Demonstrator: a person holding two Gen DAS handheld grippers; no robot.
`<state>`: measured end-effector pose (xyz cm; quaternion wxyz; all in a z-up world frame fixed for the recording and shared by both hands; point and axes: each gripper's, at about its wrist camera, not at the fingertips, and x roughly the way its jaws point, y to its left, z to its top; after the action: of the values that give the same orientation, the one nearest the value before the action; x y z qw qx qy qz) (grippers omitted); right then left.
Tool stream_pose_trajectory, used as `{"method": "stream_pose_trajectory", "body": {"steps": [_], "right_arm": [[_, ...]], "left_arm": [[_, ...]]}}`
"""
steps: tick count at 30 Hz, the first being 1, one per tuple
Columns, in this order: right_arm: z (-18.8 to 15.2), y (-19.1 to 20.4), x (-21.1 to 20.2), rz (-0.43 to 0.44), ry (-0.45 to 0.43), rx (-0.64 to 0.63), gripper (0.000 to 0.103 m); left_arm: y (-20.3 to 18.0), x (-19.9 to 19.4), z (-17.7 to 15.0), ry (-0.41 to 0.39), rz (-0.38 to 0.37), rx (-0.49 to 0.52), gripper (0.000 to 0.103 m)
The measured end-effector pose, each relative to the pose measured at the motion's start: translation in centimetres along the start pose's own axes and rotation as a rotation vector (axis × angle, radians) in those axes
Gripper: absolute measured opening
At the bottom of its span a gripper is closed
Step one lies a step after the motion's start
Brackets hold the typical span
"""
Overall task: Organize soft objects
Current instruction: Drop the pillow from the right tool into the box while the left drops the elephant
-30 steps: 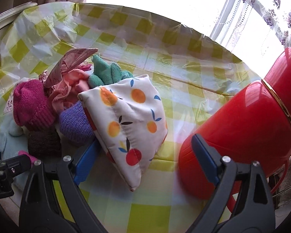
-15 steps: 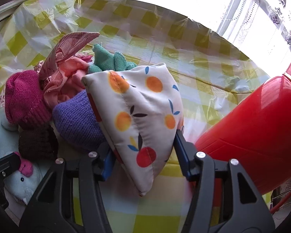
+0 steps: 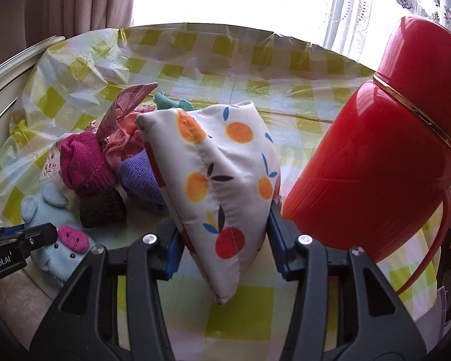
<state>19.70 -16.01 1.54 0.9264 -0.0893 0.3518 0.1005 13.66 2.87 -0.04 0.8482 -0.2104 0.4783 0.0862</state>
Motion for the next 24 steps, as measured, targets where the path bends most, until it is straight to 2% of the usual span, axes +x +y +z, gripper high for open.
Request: {"method": "stream_pose_trajectory", "body": {"steps": [1, 17, 24], "right_arm": [[-0.2, -0.1, -0.4, 0.006, 0.000, 0.005, 0.053], [-2.9, -1.5, -5.4, 0.068, 0.004, 0.028, 0.053], [-4.4, -3.2, -7.3, 0.064, 0.011, 0.047, 0.053]], "left_arm": [[0.1, -0.3, -0.1, -0.005, 0.002, 0.000, 0.014], [-0.5, -3.1, -2.0, -0.043, -0.048, 0.020, 0.011], [-1.9, -4.7, -2.7, -0.058, -0.103, 0.043, 0.011]]}}
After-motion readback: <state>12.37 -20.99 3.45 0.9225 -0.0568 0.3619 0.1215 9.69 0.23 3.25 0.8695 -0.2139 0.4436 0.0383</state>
